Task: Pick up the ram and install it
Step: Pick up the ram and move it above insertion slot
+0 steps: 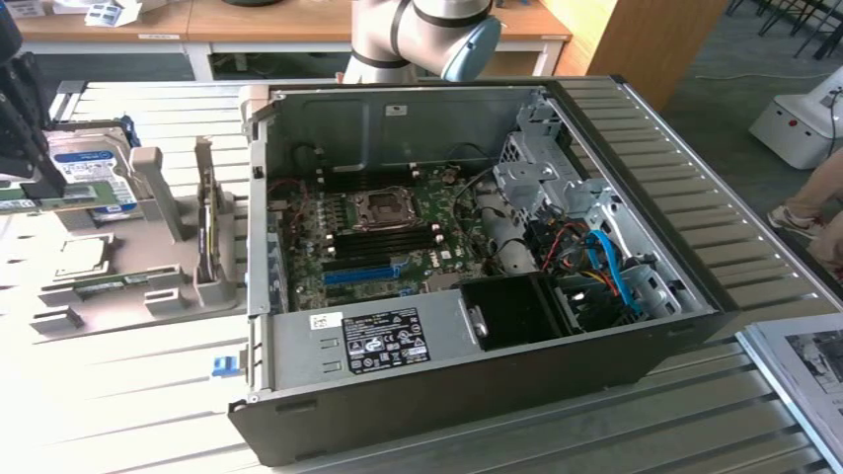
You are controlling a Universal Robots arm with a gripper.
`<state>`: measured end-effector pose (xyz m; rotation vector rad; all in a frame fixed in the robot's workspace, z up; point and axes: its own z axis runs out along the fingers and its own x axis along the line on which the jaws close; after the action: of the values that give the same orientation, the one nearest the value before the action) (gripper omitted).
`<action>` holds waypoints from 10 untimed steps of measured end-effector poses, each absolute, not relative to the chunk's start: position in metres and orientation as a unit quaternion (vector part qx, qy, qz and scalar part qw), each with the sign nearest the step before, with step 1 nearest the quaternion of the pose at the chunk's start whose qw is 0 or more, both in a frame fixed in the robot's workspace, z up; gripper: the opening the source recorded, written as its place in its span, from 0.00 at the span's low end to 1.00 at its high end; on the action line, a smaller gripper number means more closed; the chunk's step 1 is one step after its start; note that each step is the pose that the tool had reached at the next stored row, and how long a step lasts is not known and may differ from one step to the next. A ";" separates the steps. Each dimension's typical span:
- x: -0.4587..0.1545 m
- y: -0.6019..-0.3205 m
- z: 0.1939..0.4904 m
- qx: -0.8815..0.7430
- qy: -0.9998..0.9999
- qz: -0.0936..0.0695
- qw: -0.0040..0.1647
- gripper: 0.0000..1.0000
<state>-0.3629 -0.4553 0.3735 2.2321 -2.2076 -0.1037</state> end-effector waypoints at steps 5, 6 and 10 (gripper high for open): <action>-0.363 -0.455 0.378 0.711 -0.703 -0.033 0.000 0.12; -0.363 -0.455 0.379 0.711 -0.703 -0.033 0.000 0.12; -0.363 -0.455 0.381 0.711 -0.703 -0.033 0.000 0.12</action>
<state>-0.3630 -0.4553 0.3814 2.2322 -2.2078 -0.1037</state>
